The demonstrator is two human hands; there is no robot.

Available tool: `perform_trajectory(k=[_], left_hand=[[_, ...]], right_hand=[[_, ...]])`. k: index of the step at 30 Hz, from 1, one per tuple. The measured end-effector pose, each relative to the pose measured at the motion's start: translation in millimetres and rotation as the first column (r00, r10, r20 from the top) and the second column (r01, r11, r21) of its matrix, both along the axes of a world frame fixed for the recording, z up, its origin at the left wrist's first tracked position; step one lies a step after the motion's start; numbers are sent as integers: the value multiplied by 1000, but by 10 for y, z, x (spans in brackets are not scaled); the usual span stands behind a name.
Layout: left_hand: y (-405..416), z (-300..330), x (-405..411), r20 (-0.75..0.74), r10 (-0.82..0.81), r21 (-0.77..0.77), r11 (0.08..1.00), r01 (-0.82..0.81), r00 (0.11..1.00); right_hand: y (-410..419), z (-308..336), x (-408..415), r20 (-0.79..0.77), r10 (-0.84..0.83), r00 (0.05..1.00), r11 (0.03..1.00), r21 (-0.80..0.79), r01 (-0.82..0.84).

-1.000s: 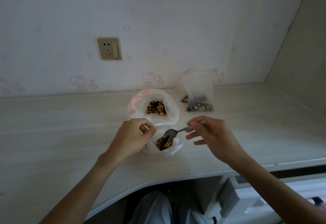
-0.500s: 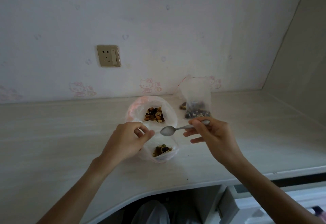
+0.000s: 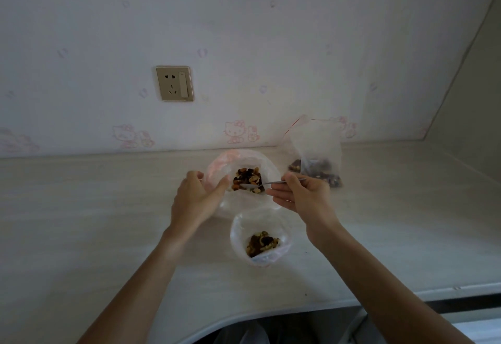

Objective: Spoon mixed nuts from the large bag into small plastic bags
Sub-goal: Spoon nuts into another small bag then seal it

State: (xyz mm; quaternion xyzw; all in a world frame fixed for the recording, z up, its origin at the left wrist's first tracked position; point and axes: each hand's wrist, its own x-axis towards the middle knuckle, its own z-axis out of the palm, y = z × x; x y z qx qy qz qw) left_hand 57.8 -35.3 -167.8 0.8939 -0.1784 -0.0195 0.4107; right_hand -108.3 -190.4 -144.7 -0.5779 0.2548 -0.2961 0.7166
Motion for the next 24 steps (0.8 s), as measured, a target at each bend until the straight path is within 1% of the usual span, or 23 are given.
perform_trajectory(k=[3, 8, 14, 18, 19, 22, 23, 24], left_hand=[[-35, -54, -31, -21, -27, -30, 999, 26, 999], [-57, -23, -70, -67, -97, -200, 976, 82, 993], [-85, 23, -85, -168, -153, -375, 924, 80, 974], [-80, 46, -78, -184, -147, -418, 907, 58, 972], [-78, 42, -81, -184, -150, -427, 902, 58, 971], [-74, 15, -92, -167, -169, -446, 891, 78, 971], [-70, 5, -94, -152, -173, -446, 891, 88, 973], [-66, -2, -90, -138, -174, -446, 890, 96, 975]], right_hand=[[2, -55, 164, -43, -21, 999, 999, -44, 19], [-2, -156, 311, -119, -44, 992, 994, -109, 31], [-30, -194, 359, -158, -111, 981, 988, -121, 92], [-25, -186, 380, -167, -159, 973, 983, -114, 141], [-16, -187, 382, -172, -179, 969, 979, -133, 157], [14, -194, 396, -184, -239, 953, 935, -307, 175], [20, -189, 403, -187, -250, 950, 925, -335, 178], [20, -178, 407, -189, -251, 949, 927, -330, 180]])
